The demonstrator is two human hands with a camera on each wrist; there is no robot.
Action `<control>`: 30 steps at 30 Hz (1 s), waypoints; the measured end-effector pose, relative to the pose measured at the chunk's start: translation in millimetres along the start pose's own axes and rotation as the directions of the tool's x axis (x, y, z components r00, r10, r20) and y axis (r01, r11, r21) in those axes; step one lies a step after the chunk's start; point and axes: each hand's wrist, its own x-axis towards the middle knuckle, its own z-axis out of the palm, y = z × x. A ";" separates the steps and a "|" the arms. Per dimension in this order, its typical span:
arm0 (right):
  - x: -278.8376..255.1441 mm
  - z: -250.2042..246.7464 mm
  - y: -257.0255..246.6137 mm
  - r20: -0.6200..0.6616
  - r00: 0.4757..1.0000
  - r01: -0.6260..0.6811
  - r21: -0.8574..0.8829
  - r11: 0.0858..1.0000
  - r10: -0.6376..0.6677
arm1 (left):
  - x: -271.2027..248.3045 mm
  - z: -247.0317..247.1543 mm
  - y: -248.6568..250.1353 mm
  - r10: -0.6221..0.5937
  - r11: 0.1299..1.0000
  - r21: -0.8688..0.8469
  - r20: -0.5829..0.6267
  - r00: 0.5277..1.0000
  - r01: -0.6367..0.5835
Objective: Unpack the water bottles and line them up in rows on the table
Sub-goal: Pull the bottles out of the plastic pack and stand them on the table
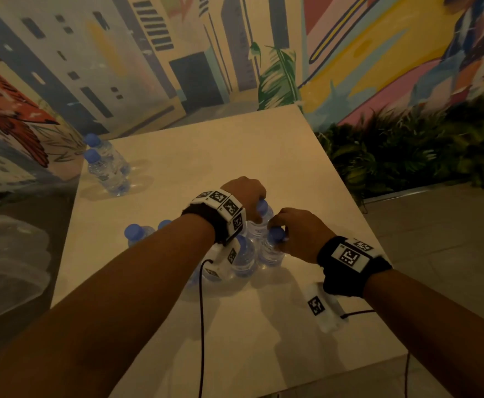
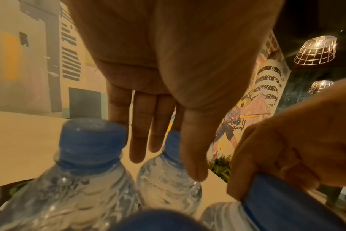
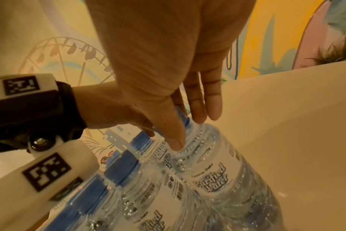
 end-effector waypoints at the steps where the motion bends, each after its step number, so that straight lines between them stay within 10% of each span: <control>1: -0.1 0.7 0.2 -0.007 1.000 0.005 -0.005 1.000 -0.005 | 0.8 1.5 1.2 -0.006 1.000 0.001 0.005 1.000 0.006; 24: -0.5 12.9 3.1 -0.044 0.999 0.021 -0.043 0.999 -0.023 | 1.5 3.1 7.5 0.001 1.000 -0.030 0.046 0.999 0.001; 27: -11.9 10.6 7.6 -0.072 0.997 0.019 0.022 1.000 -0.017 | -23.8 -11.0 -6.1 -0.026 0.987 -0.158 -0.109 0.994 0.009; 30: -43.4 9.1 17.4 -0.192 0.981 0.058 0.111 0.992 -0.036 | -78.8 -25.0 -29.0 -0.096 0.953 -0.298 -0.440 0.893 -0.045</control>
